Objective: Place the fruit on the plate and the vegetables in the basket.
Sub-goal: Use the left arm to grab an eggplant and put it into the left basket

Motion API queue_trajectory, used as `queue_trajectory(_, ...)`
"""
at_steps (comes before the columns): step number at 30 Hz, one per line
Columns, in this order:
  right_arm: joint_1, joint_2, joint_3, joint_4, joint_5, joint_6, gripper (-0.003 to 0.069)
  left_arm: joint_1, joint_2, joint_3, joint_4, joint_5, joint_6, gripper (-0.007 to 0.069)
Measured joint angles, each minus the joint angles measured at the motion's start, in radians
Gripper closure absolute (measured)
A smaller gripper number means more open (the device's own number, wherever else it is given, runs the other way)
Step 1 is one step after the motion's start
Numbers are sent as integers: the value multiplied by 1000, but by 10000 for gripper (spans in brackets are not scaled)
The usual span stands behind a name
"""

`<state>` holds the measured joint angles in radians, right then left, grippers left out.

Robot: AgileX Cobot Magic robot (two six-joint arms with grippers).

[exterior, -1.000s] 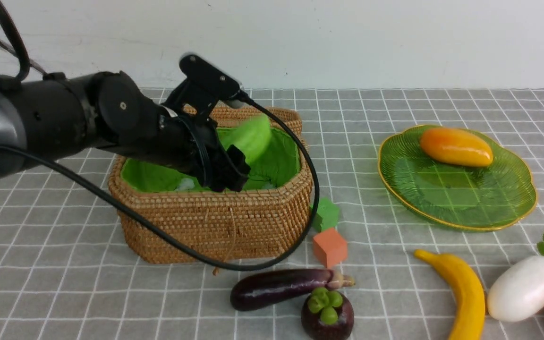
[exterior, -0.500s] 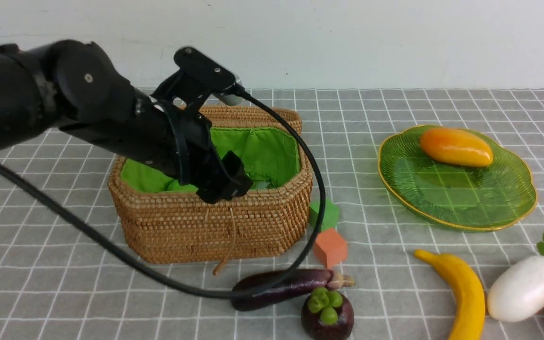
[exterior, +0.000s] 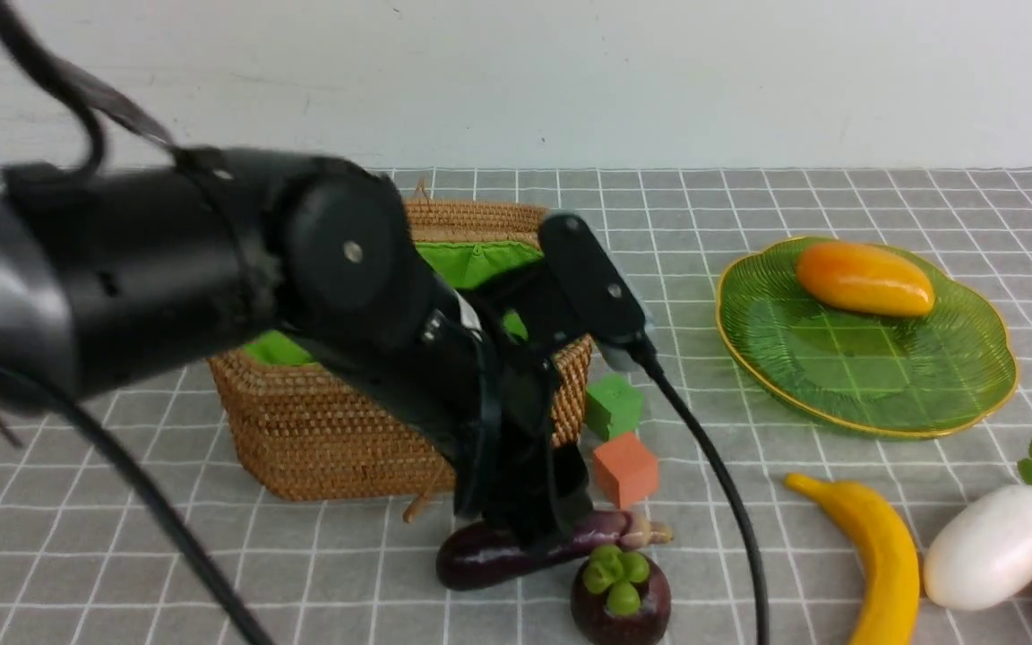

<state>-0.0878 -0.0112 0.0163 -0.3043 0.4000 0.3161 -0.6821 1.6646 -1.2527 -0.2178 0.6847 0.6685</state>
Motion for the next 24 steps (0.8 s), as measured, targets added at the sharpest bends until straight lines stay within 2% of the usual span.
queue_trajectory(4, 0, 0, 0, 0, 0, 0, 417, -2, 98, 0, 60, -15, -10, 170)
queue_trajectory(13, 0, 0, 0, 0, 0, 0, 417, -2, 214, -8, 111, -54, -11, 173)
queue_trajectory(24, 0, 0, 0, 0, -1, 0, 417, -2, 274, -7, 111, -35, -13, 182)
